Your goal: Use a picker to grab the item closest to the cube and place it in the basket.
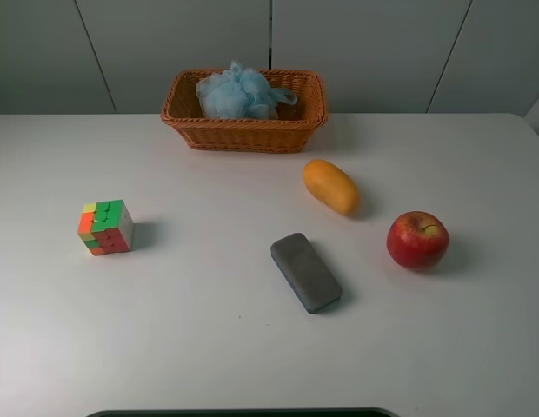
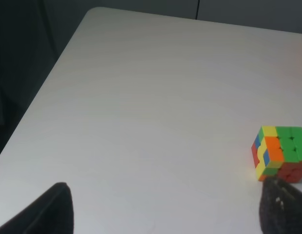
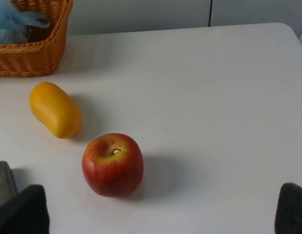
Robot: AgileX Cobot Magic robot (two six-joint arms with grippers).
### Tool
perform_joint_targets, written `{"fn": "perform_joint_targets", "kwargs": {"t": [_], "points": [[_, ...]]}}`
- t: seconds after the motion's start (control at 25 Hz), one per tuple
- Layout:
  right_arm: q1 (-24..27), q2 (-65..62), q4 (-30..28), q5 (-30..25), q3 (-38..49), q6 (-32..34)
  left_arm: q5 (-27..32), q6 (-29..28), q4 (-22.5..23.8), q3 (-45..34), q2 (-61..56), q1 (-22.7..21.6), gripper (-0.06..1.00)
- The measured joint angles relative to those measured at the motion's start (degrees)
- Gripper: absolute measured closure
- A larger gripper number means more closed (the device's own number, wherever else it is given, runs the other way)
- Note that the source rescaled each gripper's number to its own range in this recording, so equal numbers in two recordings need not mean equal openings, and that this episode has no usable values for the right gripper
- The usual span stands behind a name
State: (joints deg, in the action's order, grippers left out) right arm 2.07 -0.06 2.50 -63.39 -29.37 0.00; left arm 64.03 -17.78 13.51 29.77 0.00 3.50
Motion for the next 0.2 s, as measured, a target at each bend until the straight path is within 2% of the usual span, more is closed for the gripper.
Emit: {"fn": "perform_joint_targets", "kwargs": {"t": [0.2], "points": [[0.0, 0.0, 0.0, 0.0, 0.0, 0.0, -0.1, 0.3, 0.0, 0.0, 0.0, 0.0, -0.06]]}}
